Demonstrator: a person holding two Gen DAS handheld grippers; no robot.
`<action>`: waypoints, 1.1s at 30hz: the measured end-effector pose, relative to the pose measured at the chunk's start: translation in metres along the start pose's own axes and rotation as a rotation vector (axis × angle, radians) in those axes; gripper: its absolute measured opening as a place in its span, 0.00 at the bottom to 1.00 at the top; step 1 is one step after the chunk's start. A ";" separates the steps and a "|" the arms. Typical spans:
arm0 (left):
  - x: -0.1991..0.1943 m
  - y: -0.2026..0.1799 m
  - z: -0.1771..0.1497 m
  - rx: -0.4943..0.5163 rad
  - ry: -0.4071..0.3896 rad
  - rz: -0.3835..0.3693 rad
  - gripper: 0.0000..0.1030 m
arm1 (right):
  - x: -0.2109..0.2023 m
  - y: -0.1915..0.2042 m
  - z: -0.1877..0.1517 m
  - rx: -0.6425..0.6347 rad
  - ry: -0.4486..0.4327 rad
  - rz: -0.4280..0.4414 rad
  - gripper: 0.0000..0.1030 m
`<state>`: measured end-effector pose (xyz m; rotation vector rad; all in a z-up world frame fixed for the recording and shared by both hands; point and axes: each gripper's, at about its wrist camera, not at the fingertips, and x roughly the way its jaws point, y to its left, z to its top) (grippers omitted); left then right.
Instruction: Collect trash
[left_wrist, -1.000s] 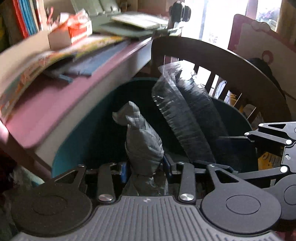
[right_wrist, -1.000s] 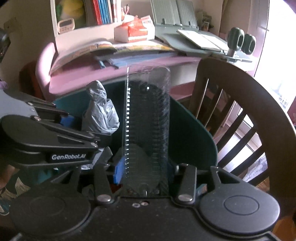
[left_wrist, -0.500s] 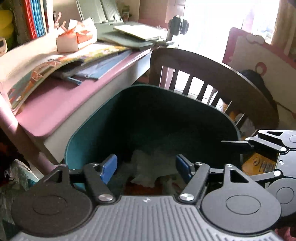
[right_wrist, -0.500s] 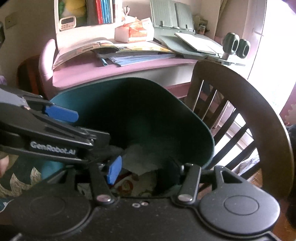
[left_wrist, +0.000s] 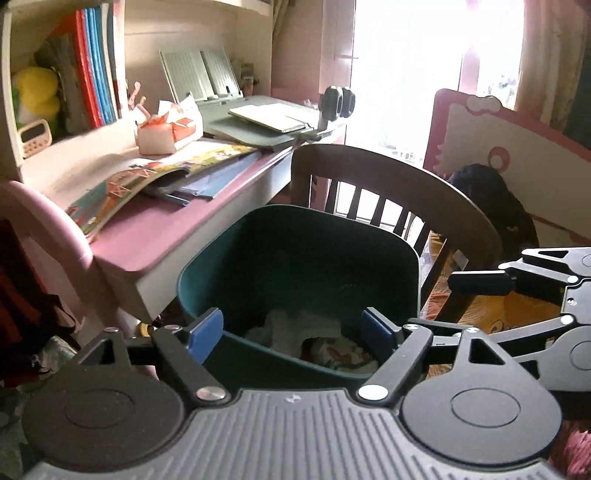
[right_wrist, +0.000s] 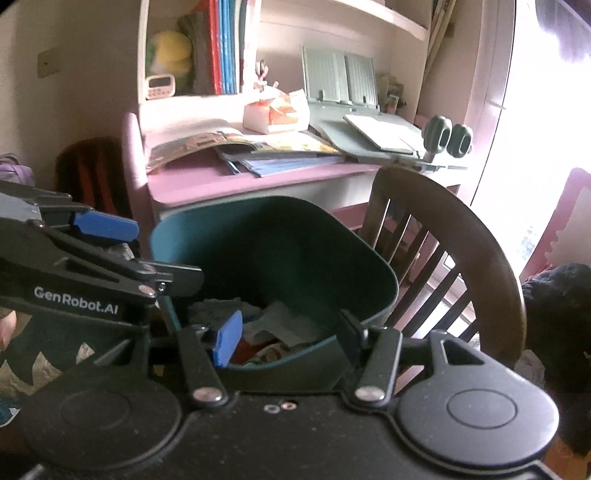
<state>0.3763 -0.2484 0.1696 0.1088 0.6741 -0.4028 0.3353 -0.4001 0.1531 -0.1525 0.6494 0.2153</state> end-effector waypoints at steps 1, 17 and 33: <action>-0.006 -0.001 -0.003 0.001 -0.010 0.003 0.80 | -0.005 0.001 -0.001 -0.003 -0.005 0.002 0.54; -0.086 0.001 -0.048 -0.042 -0.170 0.028 0.98 | -0.083 0.025 -0.039 0.059 -0.187 0.083 0.55; -0.127 -0.010 -0.094 -0.043 -0.261 0.014 0.99 | -0.121 0.043 -0.076 0.106 -0.310 0.073 0.55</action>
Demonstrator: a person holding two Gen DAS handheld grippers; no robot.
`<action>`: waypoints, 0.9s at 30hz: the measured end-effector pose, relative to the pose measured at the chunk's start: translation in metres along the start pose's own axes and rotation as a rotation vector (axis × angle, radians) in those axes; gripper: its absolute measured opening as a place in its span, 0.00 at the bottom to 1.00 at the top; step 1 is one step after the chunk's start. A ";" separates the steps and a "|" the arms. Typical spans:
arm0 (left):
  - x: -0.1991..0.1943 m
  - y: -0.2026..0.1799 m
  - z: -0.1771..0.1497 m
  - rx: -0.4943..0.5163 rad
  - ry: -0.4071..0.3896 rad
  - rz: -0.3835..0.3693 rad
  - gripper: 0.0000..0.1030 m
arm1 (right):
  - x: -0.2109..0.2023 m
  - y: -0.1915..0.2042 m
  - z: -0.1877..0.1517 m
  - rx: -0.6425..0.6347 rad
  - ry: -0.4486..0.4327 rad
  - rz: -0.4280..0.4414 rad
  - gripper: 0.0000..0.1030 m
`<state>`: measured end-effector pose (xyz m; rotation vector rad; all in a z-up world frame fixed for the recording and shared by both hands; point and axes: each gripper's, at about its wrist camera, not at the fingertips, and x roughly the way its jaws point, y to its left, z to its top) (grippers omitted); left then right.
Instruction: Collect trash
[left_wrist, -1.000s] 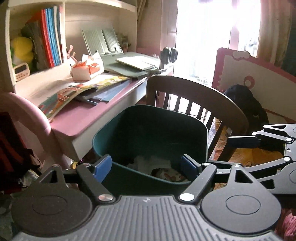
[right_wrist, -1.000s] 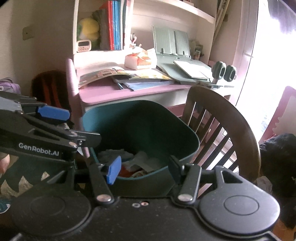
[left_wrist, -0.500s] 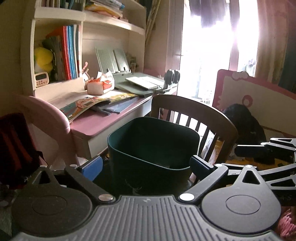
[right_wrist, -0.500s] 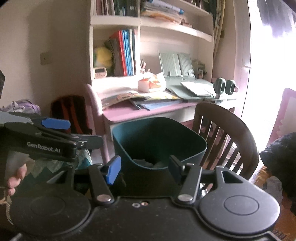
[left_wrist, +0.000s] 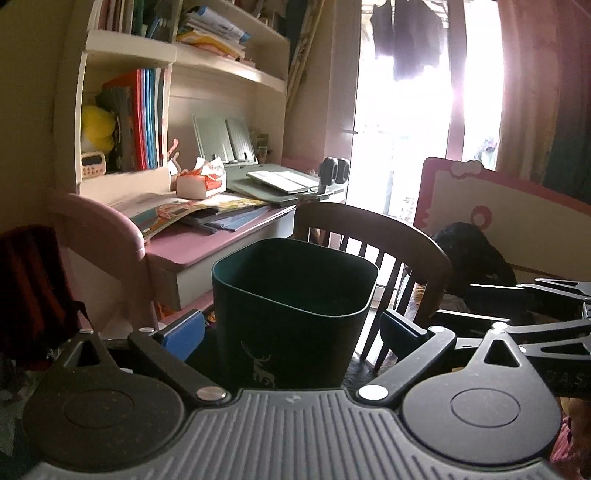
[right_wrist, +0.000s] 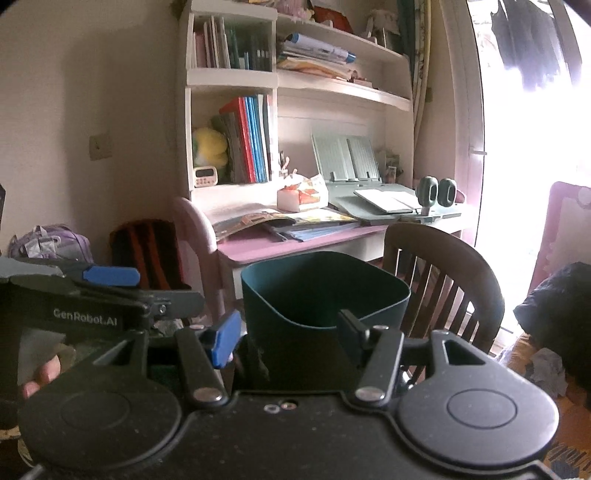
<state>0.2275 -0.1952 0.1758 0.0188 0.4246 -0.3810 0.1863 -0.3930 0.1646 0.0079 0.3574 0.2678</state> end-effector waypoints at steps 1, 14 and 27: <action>-0.003 -0.002 -0.002 0.005 -0.007 0.013 0.99 | -0.002 0.001 -0.002 0.003 -0.004 -0.002 0.55; -0.010 -0.001 -0.024 -0.006 0.006 -0.005 0.99 | -0.013 0.007 -0.012 0.039 -0.025 0.008 0.56; -0.017 -0.004 -0.028 0.002 -0.031 -0.013 0.99 | -0.021 0.002 -0.014 0.083 -0.050 -0.017 0.57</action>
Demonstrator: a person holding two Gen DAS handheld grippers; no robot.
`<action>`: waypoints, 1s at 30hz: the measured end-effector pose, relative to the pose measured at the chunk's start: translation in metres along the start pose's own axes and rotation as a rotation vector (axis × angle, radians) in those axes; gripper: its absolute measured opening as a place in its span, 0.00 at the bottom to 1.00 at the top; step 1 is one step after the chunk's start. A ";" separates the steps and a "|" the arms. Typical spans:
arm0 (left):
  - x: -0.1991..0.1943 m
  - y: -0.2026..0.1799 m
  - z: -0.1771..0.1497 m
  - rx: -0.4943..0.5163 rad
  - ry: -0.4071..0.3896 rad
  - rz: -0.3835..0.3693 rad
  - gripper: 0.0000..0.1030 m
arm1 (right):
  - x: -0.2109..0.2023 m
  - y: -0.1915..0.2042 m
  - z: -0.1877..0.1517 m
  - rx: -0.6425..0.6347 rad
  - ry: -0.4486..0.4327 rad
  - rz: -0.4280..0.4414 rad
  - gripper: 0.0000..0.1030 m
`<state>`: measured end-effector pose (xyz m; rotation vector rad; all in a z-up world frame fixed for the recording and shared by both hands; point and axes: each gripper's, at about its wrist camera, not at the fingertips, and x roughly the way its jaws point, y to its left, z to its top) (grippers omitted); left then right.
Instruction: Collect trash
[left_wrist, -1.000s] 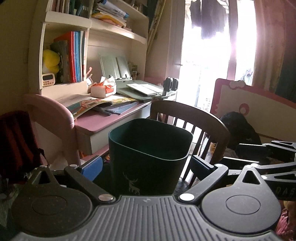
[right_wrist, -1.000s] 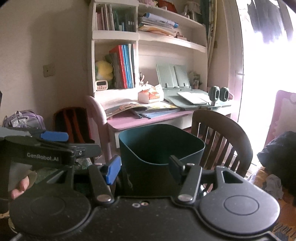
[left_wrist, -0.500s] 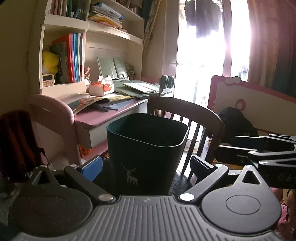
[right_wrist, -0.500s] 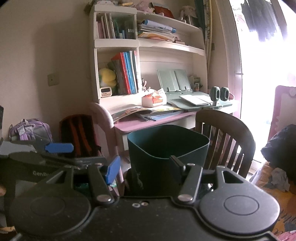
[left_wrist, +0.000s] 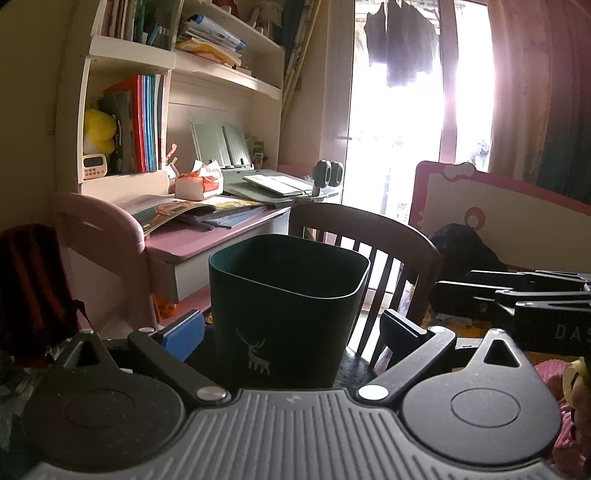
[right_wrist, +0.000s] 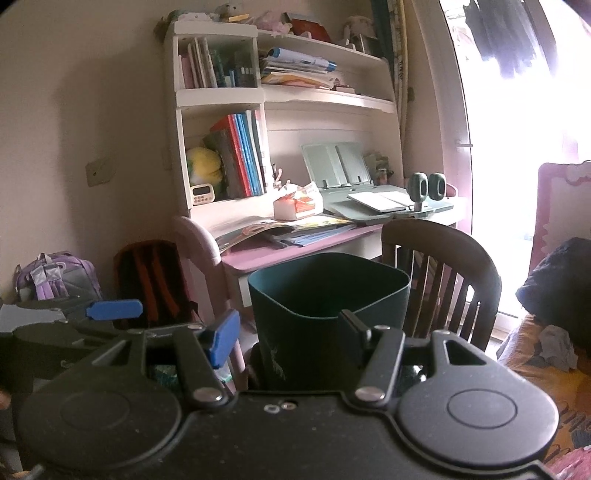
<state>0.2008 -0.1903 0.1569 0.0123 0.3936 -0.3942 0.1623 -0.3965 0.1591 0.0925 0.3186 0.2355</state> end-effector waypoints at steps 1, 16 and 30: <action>0.000 0.000 0.000 -0.001 0.000 0.001 0.99 | -0.001 0.000 0.000 -0.001 -0.005 -0.003 0.57; -0.009 0.001 0.000 -0.026 -0.037 0.012 1.00 | 0.000 -0.001 -0.003 0.006 -0.006 0.005 0.57; -0.011 0.001 -0.007 -0.082 -0.034 -0.028 1.00 | 0.000 0.001 -0.005 0.003 -0.007 -0.031 0.58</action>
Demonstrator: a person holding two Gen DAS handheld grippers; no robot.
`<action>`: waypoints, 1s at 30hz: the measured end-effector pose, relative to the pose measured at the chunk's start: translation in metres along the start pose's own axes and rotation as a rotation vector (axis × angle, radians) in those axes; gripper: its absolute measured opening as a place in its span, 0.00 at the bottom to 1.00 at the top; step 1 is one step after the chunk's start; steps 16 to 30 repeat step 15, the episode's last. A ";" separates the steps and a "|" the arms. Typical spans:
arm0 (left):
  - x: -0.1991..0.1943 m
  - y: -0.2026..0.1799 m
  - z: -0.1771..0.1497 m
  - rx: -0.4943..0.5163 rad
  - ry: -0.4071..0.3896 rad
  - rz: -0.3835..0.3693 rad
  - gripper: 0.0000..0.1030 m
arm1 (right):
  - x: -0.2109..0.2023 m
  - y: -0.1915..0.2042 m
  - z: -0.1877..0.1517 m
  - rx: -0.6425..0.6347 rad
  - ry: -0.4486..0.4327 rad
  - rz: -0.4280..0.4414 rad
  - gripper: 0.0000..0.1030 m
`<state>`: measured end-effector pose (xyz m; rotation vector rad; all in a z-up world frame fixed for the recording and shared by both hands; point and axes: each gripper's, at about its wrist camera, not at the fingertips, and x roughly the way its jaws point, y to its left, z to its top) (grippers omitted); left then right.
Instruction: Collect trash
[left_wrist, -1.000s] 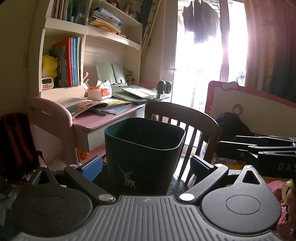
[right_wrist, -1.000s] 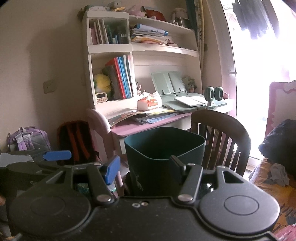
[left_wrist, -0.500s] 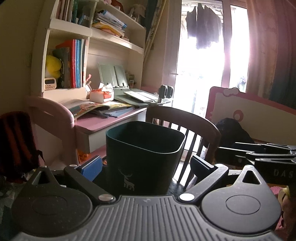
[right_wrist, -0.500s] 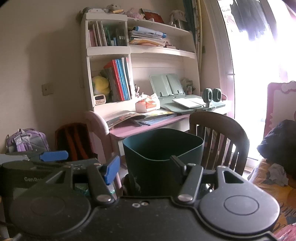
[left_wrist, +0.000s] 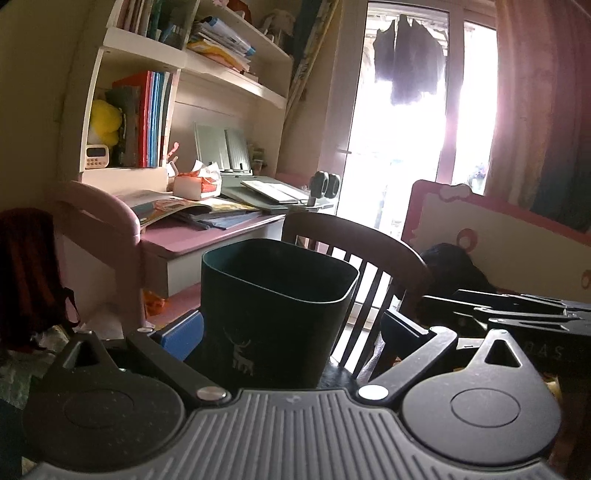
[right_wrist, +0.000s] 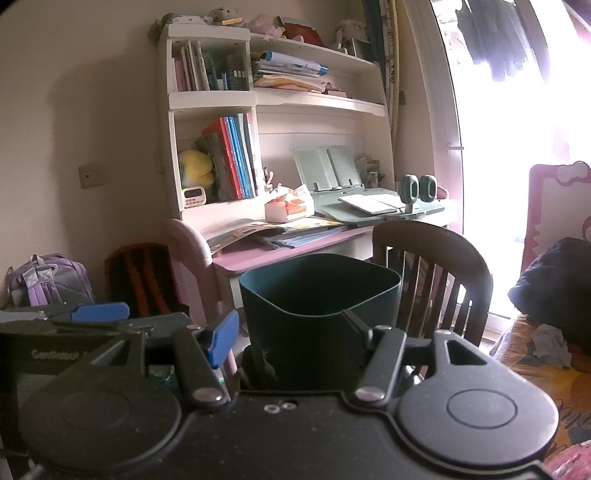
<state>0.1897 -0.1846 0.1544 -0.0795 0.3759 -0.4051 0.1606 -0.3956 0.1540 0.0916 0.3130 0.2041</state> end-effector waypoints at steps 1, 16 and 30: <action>0.000 -0.001 -0.001 -0.004 0.001 0.002 1.00 | -0.001 0.001 -0.001 0.000 0.000 -0.004 0.58; 0.000 0.000 -0.009 -0.046 -0.011 0.024 1.00 | 0.004 -0.002 -0.005 0.019 0.019 0.012 0.58; 0.000 0.000 -0.009 -0.046 -0.011 0.024 1.00 | 0.004 -0.002 -0.005 0.019 0.019 0.012 0.58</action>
